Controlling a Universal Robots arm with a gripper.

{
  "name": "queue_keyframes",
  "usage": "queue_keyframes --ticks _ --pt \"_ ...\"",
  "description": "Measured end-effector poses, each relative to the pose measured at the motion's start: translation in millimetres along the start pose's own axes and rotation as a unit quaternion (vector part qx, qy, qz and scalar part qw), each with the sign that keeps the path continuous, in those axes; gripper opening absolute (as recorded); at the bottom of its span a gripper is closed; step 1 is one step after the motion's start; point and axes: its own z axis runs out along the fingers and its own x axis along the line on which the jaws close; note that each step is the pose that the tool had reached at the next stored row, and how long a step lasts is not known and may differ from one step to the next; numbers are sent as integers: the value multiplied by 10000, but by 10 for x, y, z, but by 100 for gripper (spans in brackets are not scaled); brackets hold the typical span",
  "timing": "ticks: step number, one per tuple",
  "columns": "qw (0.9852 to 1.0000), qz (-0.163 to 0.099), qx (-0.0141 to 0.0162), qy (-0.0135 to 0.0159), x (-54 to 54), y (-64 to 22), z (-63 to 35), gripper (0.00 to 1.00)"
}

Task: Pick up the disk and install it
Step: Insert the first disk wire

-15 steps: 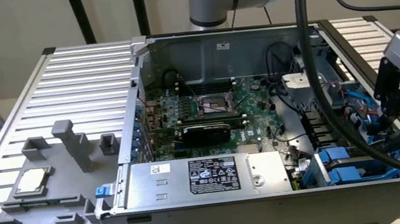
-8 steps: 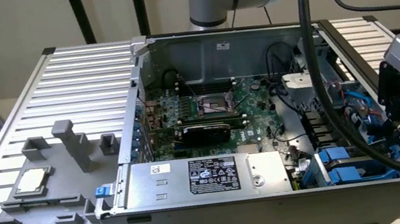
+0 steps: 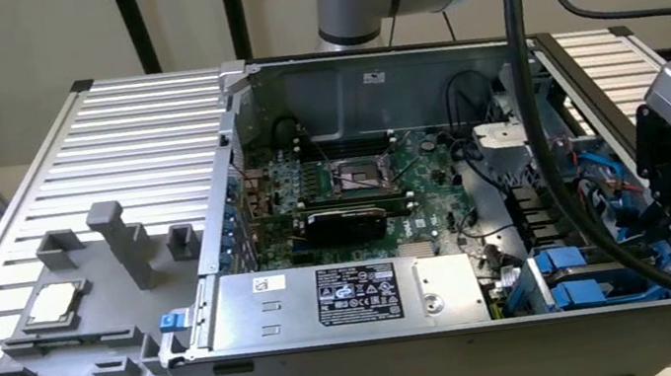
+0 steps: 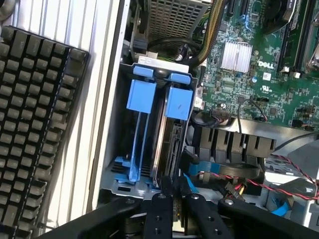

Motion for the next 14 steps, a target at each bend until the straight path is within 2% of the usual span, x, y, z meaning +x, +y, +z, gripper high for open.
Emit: queue_keyframes --ticks 2,4,10,12,14 --pt "10000 -10 9 0 -7 16 -1 0" --pt "10000 -8 8 1 -20 68 -3 0" --pt "10000 -2 10 1 -60 316 -3 0" --pt "10000 43 13 1 -66 352 -3 0" --pt "9998 177 23 3 -65 352 -1 0"
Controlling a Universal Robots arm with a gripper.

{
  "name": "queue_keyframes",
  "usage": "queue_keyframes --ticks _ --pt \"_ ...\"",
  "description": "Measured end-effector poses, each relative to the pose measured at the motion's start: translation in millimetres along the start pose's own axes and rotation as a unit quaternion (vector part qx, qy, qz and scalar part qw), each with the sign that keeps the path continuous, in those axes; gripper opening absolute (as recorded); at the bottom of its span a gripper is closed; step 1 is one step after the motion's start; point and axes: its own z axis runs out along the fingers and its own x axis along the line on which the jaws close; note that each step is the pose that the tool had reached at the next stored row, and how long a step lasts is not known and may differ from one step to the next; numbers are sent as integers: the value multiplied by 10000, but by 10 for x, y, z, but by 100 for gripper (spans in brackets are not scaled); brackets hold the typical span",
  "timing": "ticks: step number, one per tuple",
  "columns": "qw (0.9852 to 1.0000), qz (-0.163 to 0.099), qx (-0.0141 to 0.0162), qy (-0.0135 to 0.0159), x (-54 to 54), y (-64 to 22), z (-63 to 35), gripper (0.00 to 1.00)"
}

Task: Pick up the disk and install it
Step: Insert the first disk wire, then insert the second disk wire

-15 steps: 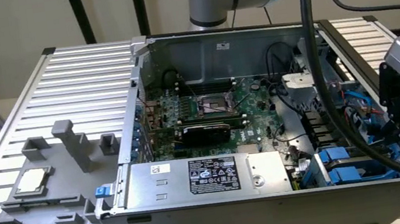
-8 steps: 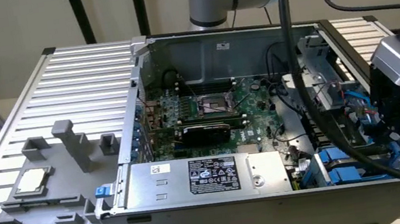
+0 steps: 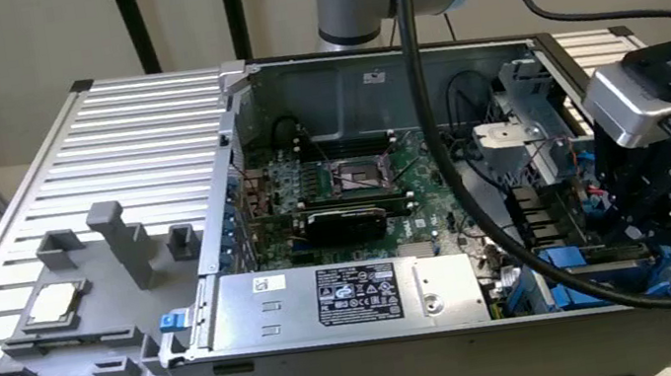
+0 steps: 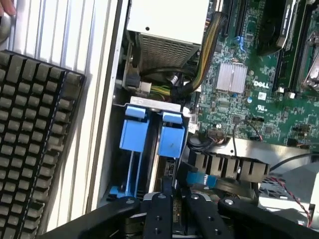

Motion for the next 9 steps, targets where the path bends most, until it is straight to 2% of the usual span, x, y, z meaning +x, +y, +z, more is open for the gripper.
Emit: queue_keyframes --ticks 4,7,9 --pt "9995 313 23 13 0 1 7 0" --pt "9990 433 27 75 0 1 11 0" --pt "9988 475 27 127 1 1 14 0"
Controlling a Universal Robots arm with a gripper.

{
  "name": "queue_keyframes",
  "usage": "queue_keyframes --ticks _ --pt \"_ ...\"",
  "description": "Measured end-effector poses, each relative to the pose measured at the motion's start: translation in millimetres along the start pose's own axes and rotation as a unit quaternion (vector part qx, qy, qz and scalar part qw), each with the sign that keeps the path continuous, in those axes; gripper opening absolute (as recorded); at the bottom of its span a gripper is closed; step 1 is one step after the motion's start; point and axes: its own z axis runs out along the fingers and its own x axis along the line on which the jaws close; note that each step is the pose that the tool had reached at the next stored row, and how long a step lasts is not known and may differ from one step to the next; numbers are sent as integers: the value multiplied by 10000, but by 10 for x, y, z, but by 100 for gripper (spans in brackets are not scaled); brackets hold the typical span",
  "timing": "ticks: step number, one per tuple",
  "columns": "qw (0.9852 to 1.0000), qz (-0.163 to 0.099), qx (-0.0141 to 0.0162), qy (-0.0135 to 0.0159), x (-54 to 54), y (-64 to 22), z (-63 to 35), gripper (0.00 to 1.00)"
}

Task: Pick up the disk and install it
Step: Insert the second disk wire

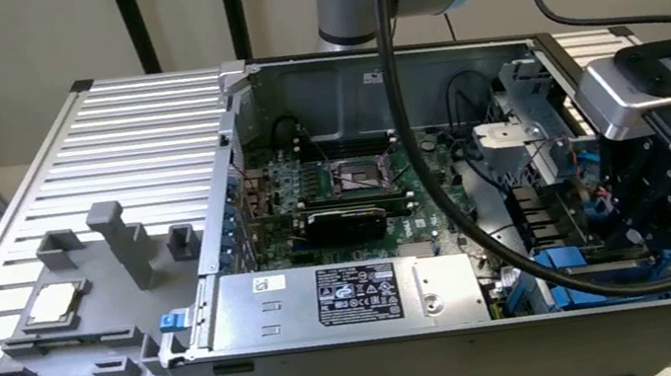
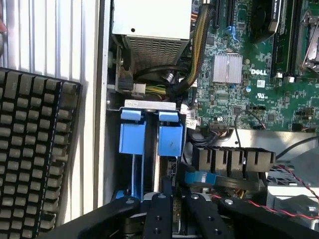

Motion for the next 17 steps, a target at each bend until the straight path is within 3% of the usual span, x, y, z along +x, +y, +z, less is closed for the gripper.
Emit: queue_keyframes --ticks 3,17 --pt "10000 25 1 47 1 -1 5 0" --pt "9999 29 45 97 -36 -36 49 0"
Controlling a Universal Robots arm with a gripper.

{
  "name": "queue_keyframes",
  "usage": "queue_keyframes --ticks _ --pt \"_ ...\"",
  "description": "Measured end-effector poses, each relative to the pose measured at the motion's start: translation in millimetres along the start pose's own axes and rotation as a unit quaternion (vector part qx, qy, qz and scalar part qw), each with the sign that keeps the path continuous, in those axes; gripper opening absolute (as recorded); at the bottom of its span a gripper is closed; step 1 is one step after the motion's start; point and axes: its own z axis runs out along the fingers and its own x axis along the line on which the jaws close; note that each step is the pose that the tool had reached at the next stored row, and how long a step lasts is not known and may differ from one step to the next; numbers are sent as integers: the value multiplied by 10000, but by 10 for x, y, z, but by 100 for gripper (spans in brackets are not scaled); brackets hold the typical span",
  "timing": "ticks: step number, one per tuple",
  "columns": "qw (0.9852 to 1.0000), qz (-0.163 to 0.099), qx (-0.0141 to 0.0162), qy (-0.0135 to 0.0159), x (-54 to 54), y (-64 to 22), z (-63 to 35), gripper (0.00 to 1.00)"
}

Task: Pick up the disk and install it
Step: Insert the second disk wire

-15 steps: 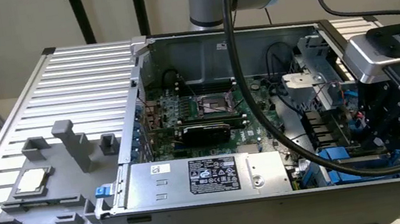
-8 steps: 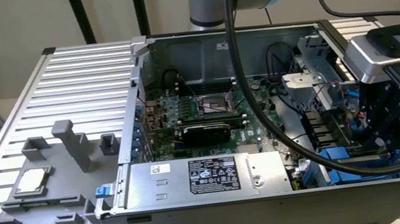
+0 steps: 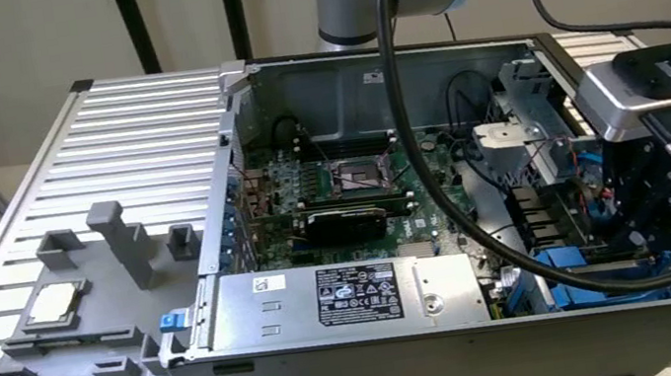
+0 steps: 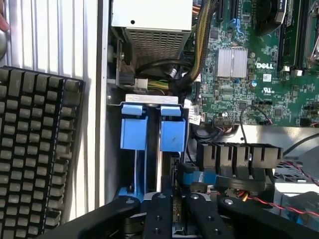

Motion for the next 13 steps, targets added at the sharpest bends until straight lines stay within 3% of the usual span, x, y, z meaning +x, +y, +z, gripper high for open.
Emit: queue_keyframes --ticks 13 --pt "9999 96 8 44 -42 -16 41 0"
